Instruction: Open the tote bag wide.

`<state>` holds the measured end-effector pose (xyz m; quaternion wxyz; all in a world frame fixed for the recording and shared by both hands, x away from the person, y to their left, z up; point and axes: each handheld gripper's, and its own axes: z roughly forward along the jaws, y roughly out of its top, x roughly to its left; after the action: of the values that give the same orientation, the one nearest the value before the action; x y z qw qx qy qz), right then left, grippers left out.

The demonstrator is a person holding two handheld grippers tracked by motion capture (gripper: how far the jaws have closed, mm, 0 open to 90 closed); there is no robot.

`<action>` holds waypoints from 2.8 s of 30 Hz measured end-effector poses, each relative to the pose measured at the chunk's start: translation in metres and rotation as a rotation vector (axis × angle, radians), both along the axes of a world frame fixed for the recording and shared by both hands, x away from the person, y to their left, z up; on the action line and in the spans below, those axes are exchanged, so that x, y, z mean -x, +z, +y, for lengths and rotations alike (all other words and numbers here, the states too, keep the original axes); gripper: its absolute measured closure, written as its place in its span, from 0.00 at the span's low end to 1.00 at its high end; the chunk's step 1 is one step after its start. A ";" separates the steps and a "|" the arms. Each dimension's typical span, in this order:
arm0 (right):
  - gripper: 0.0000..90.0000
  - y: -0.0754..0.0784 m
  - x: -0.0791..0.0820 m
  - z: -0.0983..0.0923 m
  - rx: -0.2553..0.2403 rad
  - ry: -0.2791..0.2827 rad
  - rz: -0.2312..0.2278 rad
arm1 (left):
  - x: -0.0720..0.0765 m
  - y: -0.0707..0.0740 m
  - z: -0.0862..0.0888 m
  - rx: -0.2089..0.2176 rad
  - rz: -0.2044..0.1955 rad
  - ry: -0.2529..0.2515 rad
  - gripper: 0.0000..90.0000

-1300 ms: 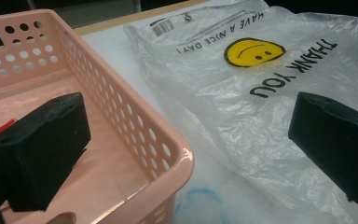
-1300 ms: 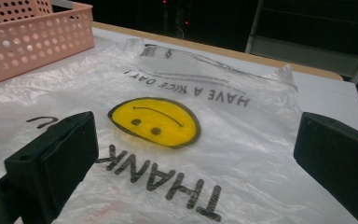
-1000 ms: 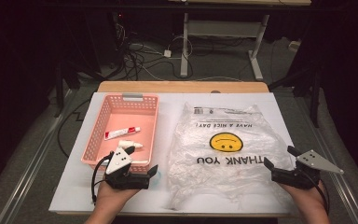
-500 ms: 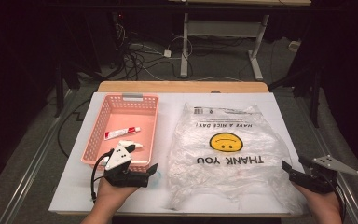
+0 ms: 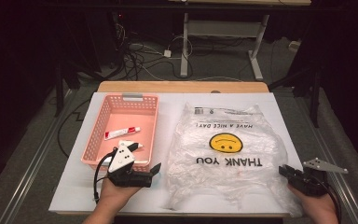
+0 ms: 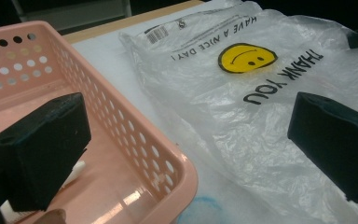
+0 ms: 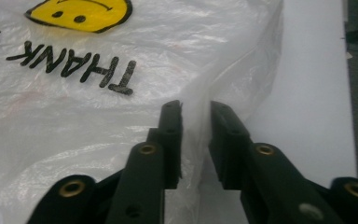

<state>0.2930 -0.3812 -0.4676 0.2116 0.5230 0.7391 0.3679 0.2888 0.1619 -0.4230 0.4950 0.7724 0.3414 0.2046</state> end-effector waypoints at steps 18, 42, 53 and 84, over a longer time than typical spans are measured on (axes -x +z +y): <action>0.74 0.003 0.021 0.056 0.006 0.226 0.004 | -0.007 0.002 -0.002 0.034 0.009 -0.012 0.00; 0.49 0.039 -0.118 0.043 0.038 0.064 -0.072 | -0.005 0.004 0.001 -0.019 0.079 0.006 0.00; 0.34 0.037 -0.184 0.049 0.017 0.036 -0.017 | 0.000 0.006 0.014 -0.036 0.087 0.005 0.00; 0.99 0.028 -0.196 0.005 0.038 -0.123 -0.037 | -0.001 -0.001 0.015 -0.023 0.087 -0.010 0.00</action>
<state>0.4885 -0.3765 -0.4401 0.2572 0.5567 0.7082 0.3497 0.2893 0.1765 -0.4238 0.4716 0.7879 0.3564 0.1723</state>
